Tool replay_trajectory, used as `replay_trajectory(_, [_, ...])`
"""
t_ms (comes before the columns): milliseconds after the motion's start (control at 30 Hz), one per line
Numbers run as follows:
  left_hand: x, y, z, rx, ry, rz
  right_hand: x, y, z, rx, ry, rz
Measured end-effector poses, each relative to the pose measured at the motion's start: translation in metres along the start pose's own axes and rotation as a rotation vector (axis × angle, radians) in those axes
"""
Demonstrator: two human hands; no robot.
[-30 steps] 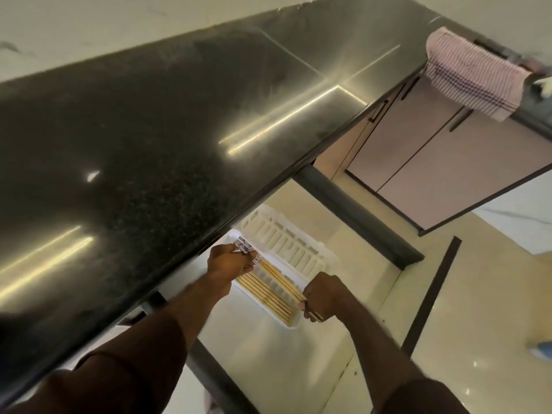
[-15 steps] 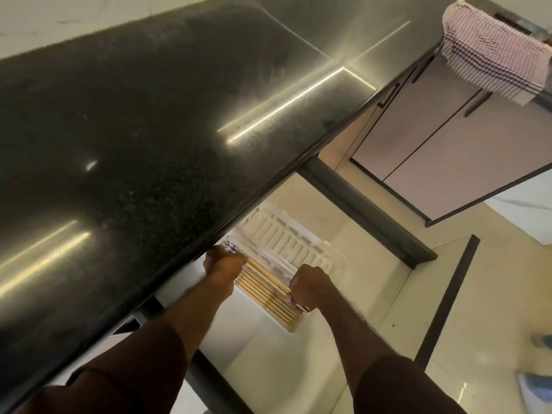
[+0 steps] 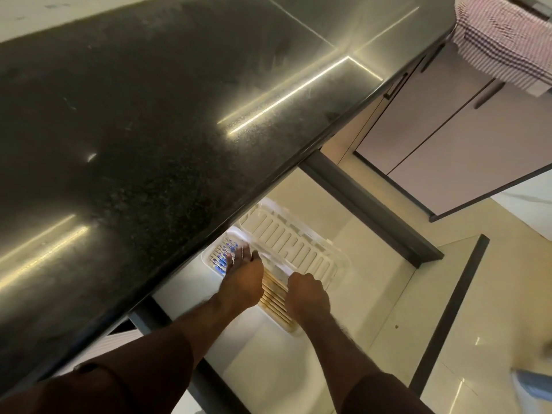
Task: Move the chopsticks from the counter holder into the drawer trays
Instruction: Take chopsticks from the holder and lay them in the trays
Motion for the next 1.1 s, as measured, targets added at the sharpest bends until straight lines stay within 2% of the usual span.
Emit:
replay_trajectory(133, [-0.011, 0.001, 0.001, -0.057, 0.175, 0.007, -0.009, -0.004, -0.001, 0.010, -0.037, -0.011])
replay_trajectory(400, [-0.007, -0.008, -0.002, -0.061, 0.272, 0.052, -0.018, -0.009, -0.001, 0.062, -0.094, 0.030])
replay_trajectory(567, [-0.003, -0.014, -0.003, -0.057, 0.309, 0.034, -0.013, -0.014, -0.001, 0.115, -0.111, -0.038])
replay_trajectory(833, [0.020, -0.031, -0.014, -0.117, 0.192, -0.020, 0.025, -0.030, -0.005, 0.078, 0.004, -0.164])
replay_trajectory(1100, [0.072, -0.094, -0.033, -0.173, 0.011, -0.270, 0.088, -0.080, -0.010, 0.053, 0.118, -0.362])
Point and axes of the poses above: each hand's wrist, its own y-axis towards the middle knuckle, its own x-axis out of the back of the hand, z = x × y, the point moved 4 cm from there along y, towards the middle knuckle, and after that the axes turned 1 degree about x, right-handed, at the moved point
